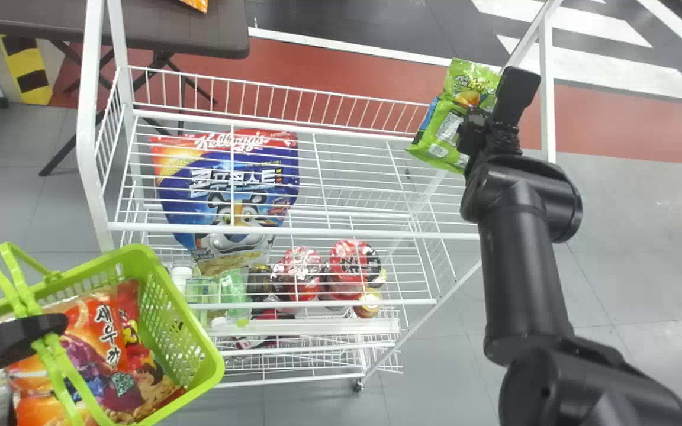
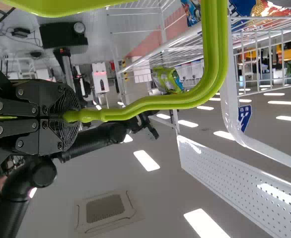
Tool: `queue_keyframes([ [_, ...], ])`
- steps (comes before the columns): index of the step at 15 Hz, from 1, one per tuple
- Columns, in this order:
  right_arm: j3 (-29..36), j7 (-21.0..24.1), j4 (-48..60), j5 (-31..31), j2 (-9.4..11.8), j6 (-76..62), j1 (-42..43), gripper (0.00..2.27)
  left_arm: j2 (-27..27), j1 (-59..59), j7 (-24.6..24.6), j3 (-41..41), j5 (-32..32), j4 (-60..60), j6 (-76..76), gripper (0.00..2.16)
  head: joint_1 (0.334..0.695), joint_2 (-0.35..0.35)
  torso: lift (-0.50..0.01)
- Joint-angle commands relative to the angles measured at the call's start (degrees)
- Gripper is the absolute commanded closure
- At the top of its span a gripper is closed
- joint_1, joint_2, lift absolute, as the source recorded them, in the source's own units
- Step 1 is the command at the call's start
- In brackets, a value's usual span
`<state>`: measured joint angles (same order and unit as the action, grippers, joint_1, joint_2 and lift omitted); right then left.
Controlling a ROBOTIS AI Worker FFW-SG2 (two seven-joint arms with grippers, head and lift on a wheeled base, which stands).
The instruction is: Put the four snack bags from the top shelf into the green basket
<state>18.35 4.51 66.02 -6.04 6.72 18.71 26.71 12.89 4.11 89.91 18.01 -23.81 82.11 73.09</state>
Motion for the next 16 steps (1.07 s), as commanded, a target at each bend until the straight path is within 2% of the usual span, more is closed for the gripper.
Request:
queue_keyframes([
  [1, -2.2, 0.0, 11.8, 5.1, -0.1, 4.6, -6.8, 2.25, 0.1, -0.2, 0.7, 0.1, 0.0, 0.0, 0.0, 2.15, 0.695, -0.308, 0.0],
  [6, -5.2, -0.1, 35.1, 16.3, -0.1, 15.7, -19.3, 2.25, 0.1, -1.6, 0.7, -0.3, 0.1, -1.2, 0.0, 2.15, 0.695, -0.269, 0.0],
  [11, -8.9, -0.4, 56.8, 29.6, -0.1, 34.9, -28.7, 2.25, 0.1, -3.1, 0.7, -0.5, 0.5, -1.5, 0.0, 2.15, 0.695, -0.192, 0.0],
  [12, -10.1, -0.4, 60.4, 32.0, -0.1, 37.5, -30.8, 2.25, 0.1, -3.5, 0.7, -0.5, 0.6, -1.8, 0.0, 2.15, 0.695, -0.173, 0.0],
  [13, -11.3, -0.3, 63.7, 34.1, -0.1, 41.4, -32.9, 2.25, 0.1, -3.9, 0.7, -0.5, 0.8, -2.6, 0.0, 2.15, 0.695, -0.121, 0.0],
  [16, -14.9, -0.3, 68.6, 40.5, 0.4, 55.8, -34.5, 2.25, 0.0, -4.5, 0.7, -0.5, 1.3, -3.3, 0.0, 2.15, 0.695, -0.029, 0.0],
])
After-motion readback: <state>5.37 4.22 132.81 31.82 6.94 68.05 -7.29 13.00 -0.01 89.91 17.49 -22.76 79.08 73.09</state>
